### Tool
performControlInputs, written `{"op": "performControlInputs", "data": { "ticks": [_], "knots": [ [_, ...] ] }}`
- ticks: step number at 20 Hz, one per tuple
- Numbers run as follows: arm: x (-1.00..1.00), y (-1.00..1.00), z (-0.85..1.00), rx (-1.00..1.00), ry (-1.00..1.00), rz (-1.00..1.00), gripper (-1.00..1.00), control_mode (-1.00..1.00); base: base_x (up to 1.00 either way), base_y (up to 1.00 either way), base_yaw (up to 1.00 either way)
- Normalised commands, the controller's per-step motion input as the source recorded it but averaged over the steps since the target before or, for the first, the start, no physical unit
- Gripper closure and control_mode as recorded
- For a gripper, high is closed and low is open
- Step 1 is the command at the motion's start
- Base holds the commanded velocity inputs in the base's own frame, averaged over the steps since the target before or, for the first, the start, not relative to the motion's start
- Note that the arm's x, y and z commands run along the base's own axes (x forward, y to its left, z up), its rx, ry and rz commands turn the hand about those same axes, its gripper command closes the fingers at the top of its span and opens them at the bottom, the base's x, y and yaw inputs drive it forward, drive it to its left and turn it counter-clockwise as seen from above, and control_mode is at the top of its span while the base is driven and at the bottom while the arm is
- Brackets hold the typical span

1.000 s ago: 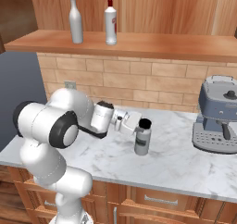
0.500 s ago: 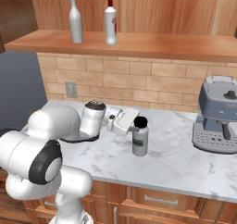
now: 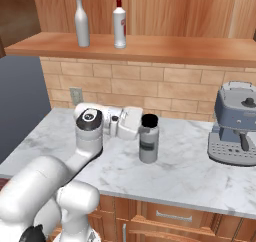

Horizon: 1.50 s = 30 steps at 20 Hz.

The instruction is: Sort all alcoholic drinks to one cabinet, and non-alcoholic drinks to the other.

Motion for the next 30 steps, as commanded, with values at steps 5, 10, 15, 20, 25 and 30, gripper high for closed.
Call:
{"op": "performControlInputs", "data": {
  "ticks": [5,10,15,20,25,30],
  "knots": [
    [-0.37,0.16,0.37,0.16,0.03,0.44,1.00,-1.00,0.00,0.00,0.00],
    [-0.37,0.28,0.39,0.17,0.03,0.48,1.00,-1.00,0.00,0.00,0.00],
    [-0.26,0.40,0.59,0.15,0.02,0.46,1.00,-1.00,0.00,0.00,0.00],
    [-0.24,0.44,0.51,0.13,0.02,0.42,1.00,-1.00,0.00,0.00,0.00],
    [-0.34,0.49,0.35,0.10,0.06,0.34,1.00,-1.00,0.00,0.00,0.00],
    [-0.34,0.47,0.37,0.10,0.03,0.33,1.00,-1.00,0.00,0.00,0.00]
  ]
}}
